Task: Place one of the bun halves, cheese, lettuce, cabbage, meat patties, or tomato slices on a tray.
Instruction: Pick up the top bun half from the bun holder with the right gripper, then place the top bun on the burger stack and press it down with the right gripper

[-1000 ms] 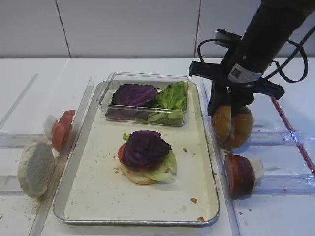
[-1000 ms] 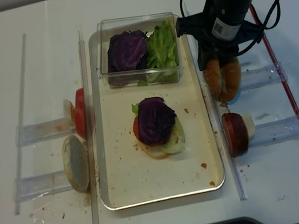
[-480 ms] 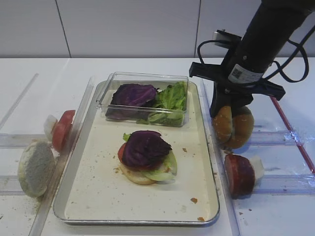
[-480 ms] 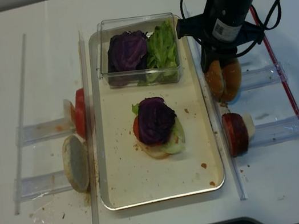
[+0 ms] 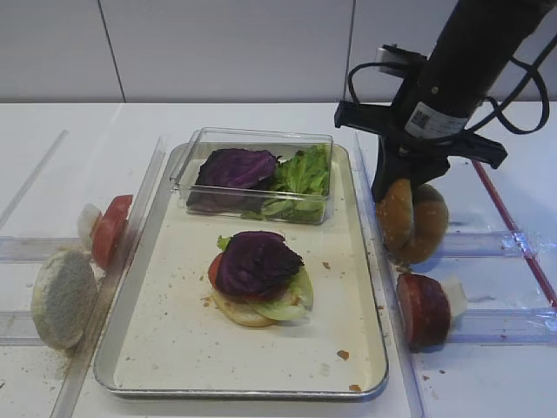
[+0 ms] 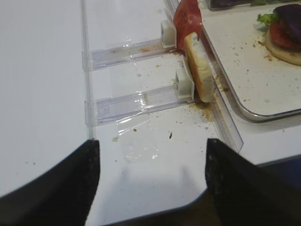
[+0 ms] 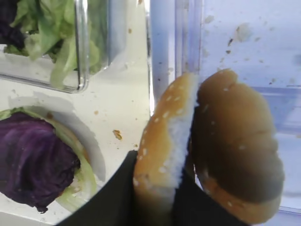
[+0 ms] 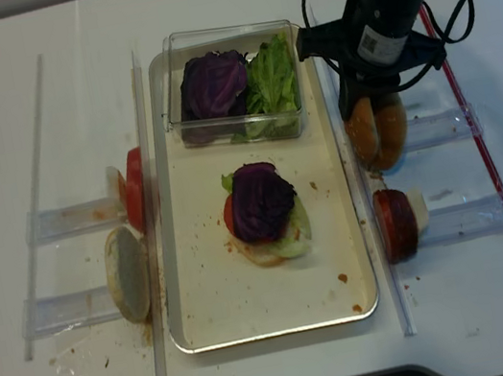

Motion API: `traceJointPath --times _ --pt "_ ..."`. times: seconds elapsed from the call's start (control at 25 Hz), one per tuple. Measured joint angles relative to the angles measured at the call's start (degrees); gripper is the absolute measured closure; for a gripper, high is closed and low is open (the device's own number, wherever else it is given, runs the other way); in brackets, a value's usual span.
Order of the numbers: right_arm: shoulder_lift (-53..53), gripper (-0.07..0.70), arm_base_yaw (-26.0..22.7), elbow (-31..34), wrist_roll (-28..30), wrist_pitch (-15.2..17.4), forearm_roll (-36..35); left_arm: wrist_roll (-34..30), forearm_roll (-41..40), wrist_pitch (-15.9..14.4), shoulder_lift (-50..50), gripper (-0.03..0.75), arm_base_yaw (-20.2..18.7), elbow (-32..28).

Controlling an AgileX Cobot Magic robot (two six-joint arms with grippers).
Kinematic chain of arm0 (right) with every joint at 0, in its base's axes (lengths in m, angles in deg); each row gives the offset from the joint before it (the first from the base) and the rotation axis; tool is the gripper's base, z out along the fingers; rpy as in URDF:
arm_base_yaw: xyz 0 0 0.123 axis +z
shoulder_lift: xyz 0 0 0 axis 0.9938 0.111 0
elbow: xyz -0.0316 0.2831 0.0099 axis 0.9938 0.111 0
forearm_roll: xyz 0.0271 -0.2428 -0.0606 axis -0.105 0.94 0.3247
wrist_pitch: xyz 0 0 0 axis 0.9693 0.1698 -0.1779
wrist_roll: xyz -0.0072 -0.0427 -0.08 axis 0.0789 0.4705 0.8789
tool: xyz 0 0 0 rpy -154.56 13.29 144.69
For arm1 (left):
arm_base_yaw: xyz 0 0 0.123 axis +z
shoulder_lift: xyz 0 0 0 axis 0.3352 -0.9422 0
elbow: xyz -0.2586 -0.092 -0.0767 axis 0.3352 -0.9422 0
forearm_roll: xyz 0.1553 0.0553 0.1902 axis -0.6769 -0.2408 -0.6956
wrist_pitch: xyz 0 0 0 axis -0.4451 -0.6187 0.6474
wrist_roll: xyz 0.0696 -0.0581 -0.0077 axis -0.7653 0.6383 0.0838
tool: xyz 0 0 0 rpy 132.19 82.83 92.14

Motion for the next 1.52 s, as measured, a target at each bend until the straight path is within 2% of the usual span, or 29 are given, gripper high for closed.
traceJointPath --times 0.32,0.6,1.2,1.36,1.52 --pt "0.0 0.505 0.0 -4.96 0.0 3.18 0.0 0.0 0.0 0.0 0.0 0.277 0.0 0.0" --pt "0.0 0.506 0.0 -8.69 0.3 3.68 -3.47 0.0 0.0 0.0 0.0 0.276 0.0 0.0" --pt "-4.02 0.507 0.09 -8.78 5.46 4.09 -10.03 0.0 0.0 0.0 0.0 0.277 0.0 0.0" --pt "-4.15 0.507 0.09 -7.96 8.77 4.12 -14.73 0.0 0.0 0.0 0.0 0.277 0.0 0.0" --pt "-4.15 0.509 0.09 -3.96 13.57 4.12 -20.81 0.0 0.0 0.0 0.0 0.277 0.0 0.0"
